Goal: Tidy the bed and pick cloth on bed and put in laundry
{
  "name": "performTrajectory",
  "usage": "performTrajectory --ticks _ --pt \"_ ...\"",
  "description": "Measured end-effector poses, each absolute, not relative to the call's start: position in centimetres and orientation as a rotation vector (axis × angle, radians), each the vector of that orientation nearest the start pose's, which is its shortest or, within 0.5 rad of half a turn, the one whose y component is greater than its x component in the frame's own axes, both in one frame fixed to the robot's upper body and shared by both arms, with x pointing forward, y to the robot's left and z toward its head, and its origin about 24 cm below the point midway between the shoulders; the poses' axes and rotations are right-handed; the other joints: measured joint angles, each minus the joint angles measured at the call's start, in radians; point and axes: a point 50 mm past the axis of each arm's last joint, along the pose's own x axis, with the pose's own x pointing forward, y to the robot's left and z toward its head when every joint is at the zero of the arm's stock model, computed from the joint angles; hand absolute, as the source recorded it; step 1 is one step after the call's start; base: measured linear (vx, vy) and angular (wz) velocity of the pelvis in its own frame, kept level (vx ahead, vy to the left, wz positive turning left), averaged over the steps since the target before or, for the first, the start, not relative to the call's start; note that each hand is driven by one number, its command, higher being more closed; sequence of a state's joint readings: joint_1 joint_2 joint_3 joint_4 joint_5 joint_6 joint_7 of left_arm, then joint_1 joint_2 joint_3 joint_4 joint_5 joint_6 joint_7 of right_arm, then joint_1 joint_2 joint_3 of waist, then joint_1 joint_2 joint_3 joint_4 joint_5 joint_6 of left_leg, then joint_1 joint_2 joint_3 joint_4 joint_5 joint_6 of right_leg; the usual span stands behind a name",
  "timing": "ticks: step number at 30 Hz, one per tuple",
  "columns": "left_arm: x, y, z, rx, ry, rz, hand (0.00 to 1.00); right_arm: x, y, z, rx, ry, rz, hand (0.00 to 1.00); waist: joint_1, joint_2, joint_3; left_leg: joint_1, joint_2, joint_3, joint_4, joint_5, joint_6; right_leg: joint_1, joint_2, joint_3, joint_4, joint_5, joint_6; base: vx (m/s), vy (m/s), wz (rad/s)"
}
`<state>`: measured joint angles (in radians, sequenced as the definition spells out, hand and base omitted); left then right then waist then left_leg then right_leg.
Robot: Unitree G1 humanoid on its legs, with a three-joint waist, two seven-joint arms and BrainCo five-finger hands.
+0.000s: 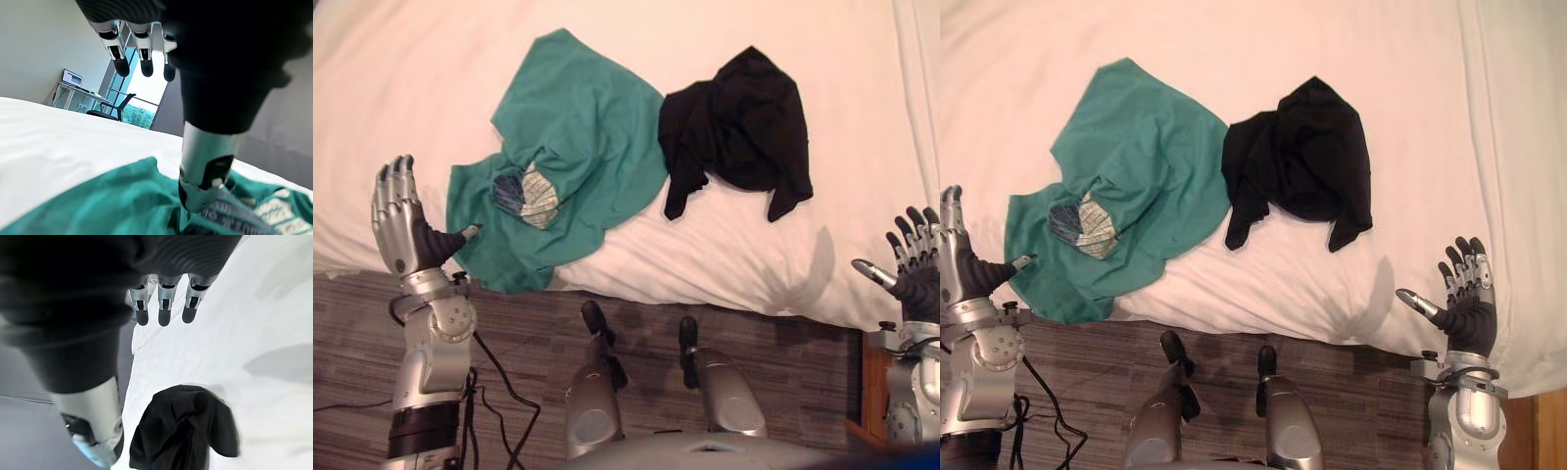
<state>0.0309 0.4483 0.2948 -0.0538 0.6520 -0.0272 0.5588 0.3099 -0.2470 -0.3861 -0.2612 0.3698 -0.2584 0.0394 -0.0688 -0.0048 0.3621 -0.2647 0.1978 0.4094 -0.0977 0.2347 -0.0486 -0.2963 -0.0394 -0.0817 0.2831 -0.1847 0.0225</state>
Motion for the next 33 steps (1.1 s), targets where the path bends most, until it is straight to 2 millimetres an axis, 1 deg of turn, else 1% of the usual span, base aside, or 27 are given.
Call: performTrajectory --ticks 2,4,9,11,14,19,21,25,27,29,30,32,33 --pt "22.5 29.8 12.2 1.089 -0.339 0.784 0.0 16.9 -28.3 9.9 -0.048 -0.343 -0.331 0.0 0.002 -0.001 0.005 -0.004 0.0 0.012 0.0 0.0 0.0 -0.014 0.001 0.012 0.008 -0.004 -0.002 0.03 -0.015 -0.11" --pt "22.6 29.4 12.2 1.088 -0.35 0.775 0.0 16.8 -28.0 10.6 -0.053 -0.378 -0.314 0.0 -0.002 0.006 0.017 -0.008 0.001 0.019 0.0 0.0 0.0 -0.022 0.001 0.017 0.01 -0.004 -0.002 0.01 -0.008 -0.1" --pt "23.3 28.1 13.3 1.065 -0.426 0.776 0.0 16.7 -27.5 11.8 -0.04 -0.438 -0.278 0.0 -0.005 0.008 0.027 -0.032 0.002 0.036 0.0 0.0 0.0 -0.059 0.003 0.032 0.017 -0.004 -0.002 0.02 0.0 -0.09" --pt "23.5 27.3 14.2 1.036 -0.488 0.785 0.0 16.6 -27.0 12.5 -0.048 -0.473 -0.253 0.0 -0.004 0.009 0.042 -0.034 0.002 0.048 0.0 0.0 0.0 -0.069 0.003 0.042 0.019 -0.004 -0.002 0.01 -0.001 -0.11" --pt "23.8 26.1 15.4 1.002 -0.569 0.772 0.0 16.2 -26.7 12.9 -0.053 -0.485 -0.236 0.0 -0.002 0.009 0.044 -0.037 0.004 0.059 0.0 -0.001 -0.001 -0.076 0.004 0.048 0.02 -0.004 -0.002 0.02 -0.005 -0.07" --pt "24.0 25.2 16.0 0.982 -0.604 0.748 0.0 15.7 -25.8 13.1 -0.059 -0.496 -0.186 0.0 0.001 0.013 0.046 -0.036 0.008 0.082 0.0 -0.004 -0.005 -0.081 0.006 0.061 0.019 -0.004 -0.002 0.02 -0.005 -0.09" --pt "24.3 24.8 15.7 0.995 -0.57 0.721 0.0 15.6 -25.4 13.3 -0.063 -0.503 -0.156 0.0 0.006 0.016 0.048 -0.034 0.011 0.098 0.0 -0.009 -0.006 -0.085 0.006 0.069 0.019 -0.004 -0.002 0.01 -0.006 -0.11" --pt "25.0 24.8 15.1 1.027 -0.46 0.702 0.0 15.4 -25.2 13.7 -0.062 -0.524 -0.133 0.0 0.008 0.019 0.049 -0.058 0.012 0.113 0.0 -0.012 -0.008 -0.12 0.005 0.075 0.03 -0.004 -0.002 0.01 -0.001 -0.07" --pt "26.1 24.9 14.3 1.075 -0.341 0.653 0.0 15.3 -25.0 14.2 -0.056 -0.544 -0.108 0.0 0.014 0.02 0.05 -0.071 0.012 0.121 0.0 -0.012 -0.008 -0.141 0.004 0.079 0.036 -0.004 -0.002 0.01 0.002 -0.07" --pt "26.9 25.6 12.7 1.16 -0.16 0.585 0.0 15.3 -24.8 14.7 -0.048 -0.568 -0.086 0.0 0.018 0.021 0.05 -0.071 0.011 0.128 0.0 -0.012 -0.008 -0.146 0.002 0.081 0.038 -0.004 -0.002 0.03 -0.002 -0.07" --pt "26.9 26.2 12.3 1.219 -0.082 0.583 0.0 15.2 -24.7 14.9 -0.044 -0.578 -0.075 0.0 0.017 0.025 0.05 -0.071 0.011 0.13 0.0 -0.012 -0.008 -0.146 0.002 0.081 0.039 -0.005 -0.003 0.04 -0.007 -0.02" --pt "26.9 27.4 11.6 1.294 0.017 0.595 0.0 15.3 -24.8 15.3 -0.044 -0.59 -0.043 0.0 0.016 0.036 0.051 -0.071 0.011 0.132 0.0 -0.012 -0.008 -0.148 0.001 0.082 0.041 -0.007 -0.003 0.0 0.0 0.0" --pt "26.7 28.2 10.8 1.323 0.092 0.617 1.0 15.5 -24.8 15.9 -0.065 -0.609 -0.004 0.0 0.014 0.046 0.055 -0.071 0.011 0.133 0.0 -0.012 -0.008 -0.15 0.001 0.084 0.043 -0.008 -0.003 0.0 -0.006 -0.04"
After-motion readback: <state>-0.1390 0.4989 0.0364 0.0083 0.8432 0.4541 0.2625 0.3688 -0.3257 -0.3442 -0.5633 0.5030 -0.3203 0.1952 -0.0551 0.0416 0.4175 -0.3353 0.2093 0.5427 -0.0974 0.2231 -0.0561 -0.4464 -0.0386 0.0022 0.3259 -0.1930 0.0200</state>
